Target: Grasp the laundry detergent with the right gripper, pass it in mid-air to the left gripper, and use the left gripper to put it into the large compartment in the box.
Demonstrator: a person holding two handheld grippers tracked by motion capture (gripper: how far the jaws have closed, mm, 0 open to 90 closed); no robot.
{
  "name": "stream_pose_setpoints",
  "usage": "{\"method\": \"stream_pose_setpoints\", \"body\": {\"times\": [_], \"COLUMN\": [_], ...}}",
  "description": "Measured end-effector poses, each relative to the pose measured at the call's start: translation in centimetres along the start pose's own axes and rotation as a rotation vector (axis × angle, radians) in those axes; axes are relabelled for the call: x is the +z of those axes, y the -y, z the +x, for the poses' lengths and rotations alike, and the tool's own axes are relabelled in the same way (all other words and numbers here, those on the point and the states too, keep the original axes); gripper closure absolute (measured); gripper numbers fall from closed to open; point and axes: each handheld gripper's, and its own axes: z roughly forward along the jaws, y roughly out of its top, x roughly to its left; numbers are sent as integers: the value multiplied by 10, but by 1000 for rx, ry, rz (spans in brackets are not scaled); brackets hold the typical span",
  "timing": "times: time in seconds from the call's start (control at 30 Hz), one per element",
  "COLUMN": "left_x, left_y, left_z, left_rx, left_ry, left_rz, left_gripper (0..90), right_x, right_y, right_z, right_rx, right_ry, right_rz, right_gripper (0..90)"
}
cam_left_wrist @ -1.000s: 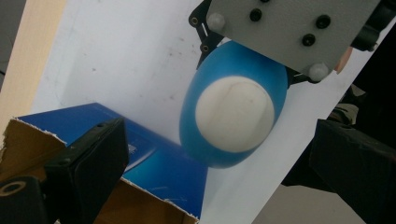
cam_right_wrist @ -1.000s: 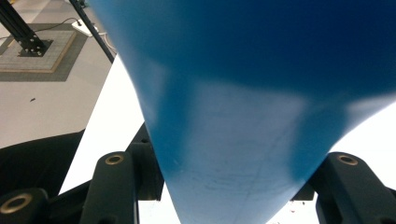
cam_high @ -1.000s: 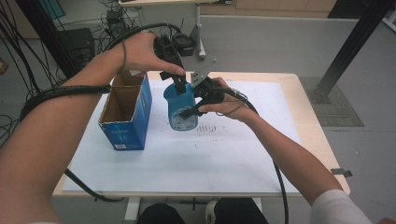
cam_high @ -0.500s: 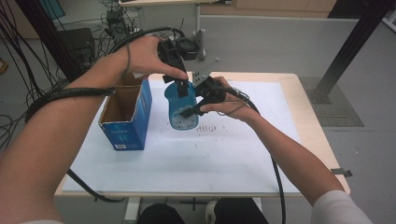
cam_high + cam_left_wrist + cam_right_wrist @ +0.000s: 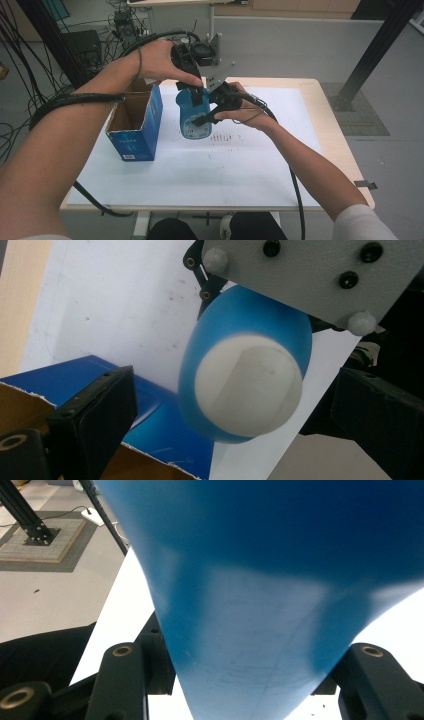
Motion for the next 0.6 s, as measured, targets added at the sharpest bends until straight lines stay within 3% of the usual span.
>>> {"method": "stream_pose_setpoints", "body": {"times": [0.6], "left_x": [9], "left_y": [-5], "left_z": [-4], "left_rx": [27], "left_ry": [17], "left_rz": [-11], "left_gripper": [52], "right_x": [-3], "right_y": [0], "right_z": [1], "right_rx": [5], "right_ry": [-9], "right_rz": [-9], "right_gripper": [440]}}
